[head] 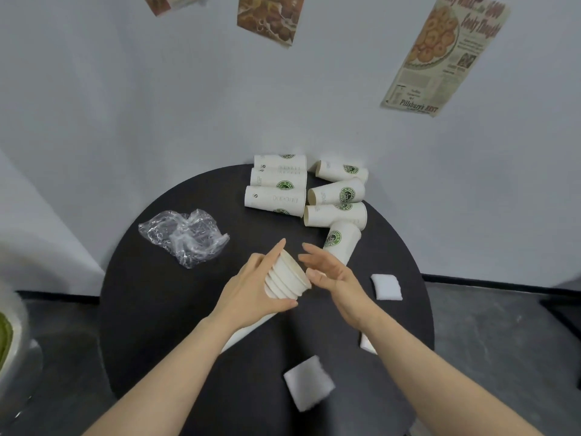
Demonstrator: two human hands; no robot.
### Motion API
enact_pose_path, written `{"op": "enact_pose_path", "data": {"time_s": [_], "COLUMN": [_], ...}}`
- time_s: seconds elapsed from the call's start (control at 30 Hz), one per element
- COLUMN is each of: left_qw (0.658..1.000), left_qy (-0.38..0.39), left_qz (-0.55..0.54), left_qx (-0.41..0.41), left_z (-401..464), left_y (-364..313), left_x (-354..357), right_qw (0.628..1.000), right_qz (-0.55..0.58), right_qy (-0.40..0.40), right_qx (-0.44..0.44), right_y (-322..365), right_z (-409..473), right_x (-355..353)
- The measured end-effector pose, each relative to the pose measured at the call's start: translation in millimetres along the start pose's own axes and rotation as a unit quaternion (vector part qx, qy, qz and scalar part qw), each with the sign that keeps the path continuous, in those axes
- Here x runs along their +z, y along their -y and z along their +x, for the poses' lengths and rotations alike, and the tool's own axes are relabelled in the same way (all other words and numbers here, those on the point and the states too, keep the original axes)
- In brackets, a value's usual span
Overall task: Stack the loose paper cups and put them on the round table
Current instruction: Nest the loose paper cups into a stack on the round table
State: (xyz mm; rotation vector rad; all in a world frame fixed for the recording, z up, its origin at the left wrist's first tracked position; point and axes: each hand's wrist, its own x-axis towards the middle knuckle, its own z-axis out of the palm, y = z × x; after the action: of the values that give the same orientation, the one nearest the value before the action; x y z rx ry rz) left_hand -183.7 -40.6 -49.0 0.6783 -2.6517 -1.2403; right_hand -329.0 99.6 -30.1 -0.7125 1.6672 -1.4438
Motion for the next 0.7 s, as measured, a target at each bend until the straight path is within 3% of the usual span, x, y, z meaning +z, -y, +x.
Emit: {"op": "enact_pose_path", "data": {"time_s": [0.17, 0.37, 0.57, 0.7], "left_qw": [0.999, 0.995, 0.993, 0.992], "left_qy": [-0.028, -0.055, -0.070, -0.072], "left_qz": [-0.001, 0.022, 0.023, 0.021], "left_qx": [-0.034, -0.075, -0.094, -0.098], "left_z": [13, 28, 34, 31], "left_y": [4, 3, -6, -13], "left_x": [13, 28, 39, 47], "right_qw": [0.980, 0.934, 0.909, 0.935], "right_qz": [-0.156, -0.343, -0.407, -0.343], "right_qy": [-0.117, -0.069, -0.030, -0.042], "right_qx": [0.035, 0.076, 0.082, 0.075], "right_y": [-6, -19, -31, -39], "right_z": [55, 113, 126, 114], "right_x": [-87, -144, -155, -162]}}
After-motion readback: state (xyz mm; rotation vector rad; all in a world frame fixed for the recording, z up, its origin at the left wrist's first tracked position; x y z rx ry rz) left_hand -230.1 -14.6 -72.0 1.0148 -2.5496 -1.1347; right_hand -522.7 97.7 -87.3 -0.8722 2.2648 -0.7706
